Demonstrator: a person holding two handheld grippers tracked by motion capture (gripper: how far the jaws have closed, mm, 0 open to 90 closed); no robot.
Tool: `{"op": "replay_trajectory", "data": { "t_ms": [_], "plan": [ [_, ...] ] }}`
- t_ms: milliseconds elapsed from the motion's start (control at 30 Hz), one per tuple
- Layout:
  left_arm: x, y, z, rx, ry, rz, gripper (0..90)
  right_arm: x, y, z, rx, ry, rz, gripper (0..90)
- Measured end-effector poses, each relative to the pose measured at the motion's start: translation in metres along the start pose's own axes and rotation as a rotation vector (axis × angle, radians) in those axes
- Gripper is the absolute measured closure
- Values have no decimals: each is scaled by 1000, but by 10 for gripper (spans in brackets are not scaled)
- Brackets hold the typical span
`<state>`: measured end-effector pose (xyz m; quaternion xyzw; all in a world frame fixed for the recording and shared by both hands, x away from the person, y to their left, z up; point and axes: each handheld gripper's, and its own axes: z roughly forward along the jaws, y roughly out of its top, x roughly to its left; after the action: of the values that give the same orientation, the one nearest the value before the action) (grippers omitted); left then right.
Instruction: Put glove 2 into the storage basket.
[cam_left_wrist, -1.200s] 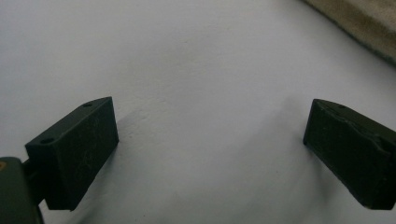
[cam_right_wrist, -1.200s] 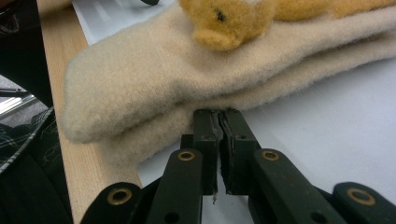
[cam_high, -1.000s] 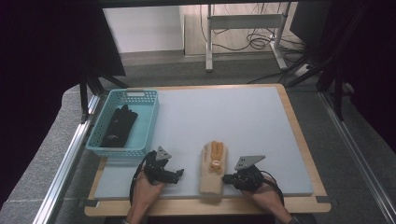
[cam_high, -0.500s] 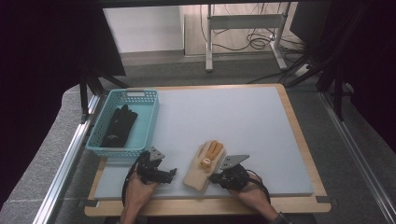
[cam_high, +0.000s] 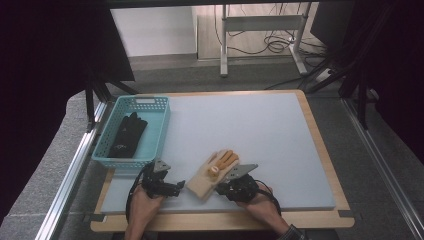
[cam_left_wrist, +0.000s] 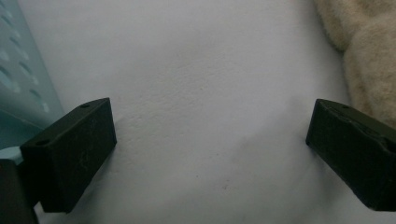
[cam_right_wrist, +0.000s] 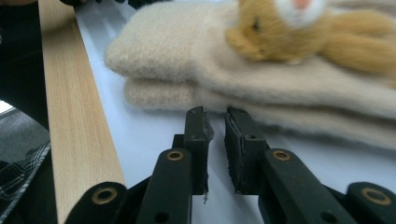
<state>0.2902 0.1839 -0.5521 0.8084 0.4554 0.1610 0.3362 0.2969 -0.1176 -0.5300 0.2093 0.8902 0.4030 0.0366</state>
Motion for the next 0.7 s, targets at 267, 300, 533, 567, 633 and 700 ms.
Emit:
{"op": "replay_trajectory", "data": {
  "t_ms": [267, 300, 533, 567, 633, 700],
  "plan": [
    [0, 0, 0, 0, -1, -2, 14, -18, -7, -34, -53, -107, 28, 625],
    [0, 0, 0, 0, -1, -3, 13, -21, -9, -39, -59, -123, 37, 597],
    [0, 0, 1, 0, -2, -3, 12, -47, -23, -66, -69, -216, 126, 377],
    [0, 0, 1, -1, -3, -3, 12, -52, -26, -70, -63, -231, 143, 345],
    [0, 0, 1, -1, -4, -3, 11, -59, -32, -74, -52, -265, 155, 306],
    [0, 0, 1, -1, -5, -4, 10, -66, -38, -77, -26, -303, 155, 272]
  ]
}}
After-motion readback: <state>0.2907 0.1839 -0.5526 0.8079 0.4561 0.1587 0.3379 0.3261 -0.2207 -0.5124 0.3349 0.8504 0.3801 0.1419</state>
